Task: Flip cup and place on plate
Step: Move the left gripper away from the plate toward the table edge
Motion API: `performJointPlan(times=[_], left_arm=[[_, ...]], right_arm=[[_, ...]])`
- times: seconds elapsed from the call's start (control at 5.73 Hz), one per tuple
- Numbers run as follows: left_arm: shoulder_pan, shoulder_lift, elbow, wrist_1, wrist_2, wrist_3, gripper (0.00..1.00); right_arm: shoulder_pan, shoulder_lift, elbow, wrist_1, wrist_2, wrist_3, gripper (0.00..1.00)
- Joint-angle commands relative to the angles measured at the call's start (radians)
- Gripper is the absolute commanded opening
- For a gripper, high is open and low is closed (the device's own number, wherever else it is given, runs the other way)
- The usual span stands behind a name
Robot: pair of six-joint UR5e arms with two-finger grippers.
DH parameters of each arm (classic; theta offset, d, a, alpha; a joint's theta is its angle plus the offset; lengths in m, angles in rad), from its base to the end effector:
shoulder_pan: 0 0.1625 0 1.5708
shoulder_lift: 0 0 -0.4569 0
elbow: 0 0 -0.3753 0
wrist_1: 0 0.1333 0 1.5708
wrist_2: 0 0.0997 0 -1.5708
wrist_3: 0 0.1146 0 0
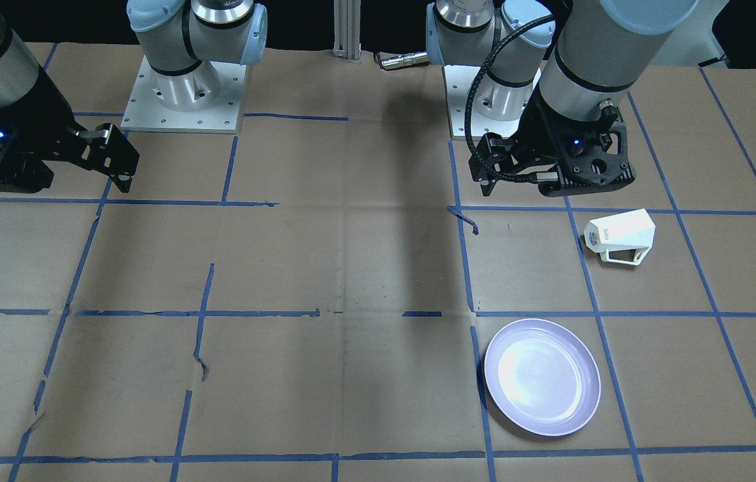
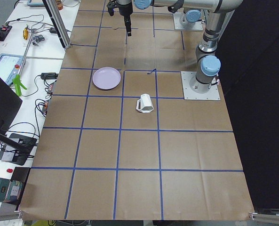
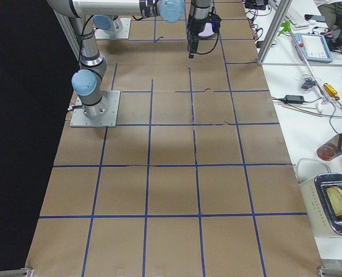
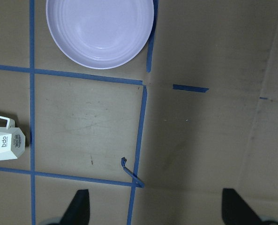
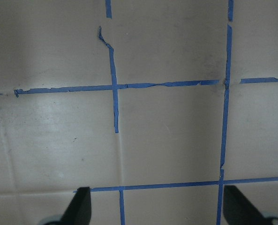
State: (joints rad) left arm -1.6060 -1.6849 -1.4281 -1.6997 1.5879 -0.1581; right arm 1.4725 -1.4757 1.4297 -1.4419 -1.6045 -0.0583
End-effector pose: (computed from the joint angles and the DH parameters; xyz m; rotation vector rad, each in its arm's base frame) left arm -0.1494 -0.5099 0.5032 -0.1897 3.1054 0.1529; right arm 0.0789 -0.5184 0.5122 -0.0601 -3.1111 -0.1328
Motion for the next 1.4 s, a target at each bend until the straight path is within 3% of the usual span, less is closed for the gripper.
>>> performJointPlan(times=[0.0, 0.52, 1.05, 1.22], left_arm=[[0.000, -0.001, 0.000, 0.026, 0.001, 0.006, 0.98], [0.070, -0.006, -0.005, 0.072, 0.004, 0.114, 0.98], [0.389, 0.008, -0.018, 0.058, 0.007, 0.545, 0.98], [0.493, 0.049, -0.075, 0.058, 0.007, 0.703, 0.98]], right_arm=[[0.000, 0.000, 0.000, 0.000, 0.000, 0.000, 1.00], [0.000, 0.000, 0.000, 0.000, 0.000, 0.000, 1.00], [0.000, 0.000, 0.000, 0.000, 0.000, 0.000, 1.00], [0.000, 0.000, 0.000, 0.000, 0.000, 0.000, 1.00]])
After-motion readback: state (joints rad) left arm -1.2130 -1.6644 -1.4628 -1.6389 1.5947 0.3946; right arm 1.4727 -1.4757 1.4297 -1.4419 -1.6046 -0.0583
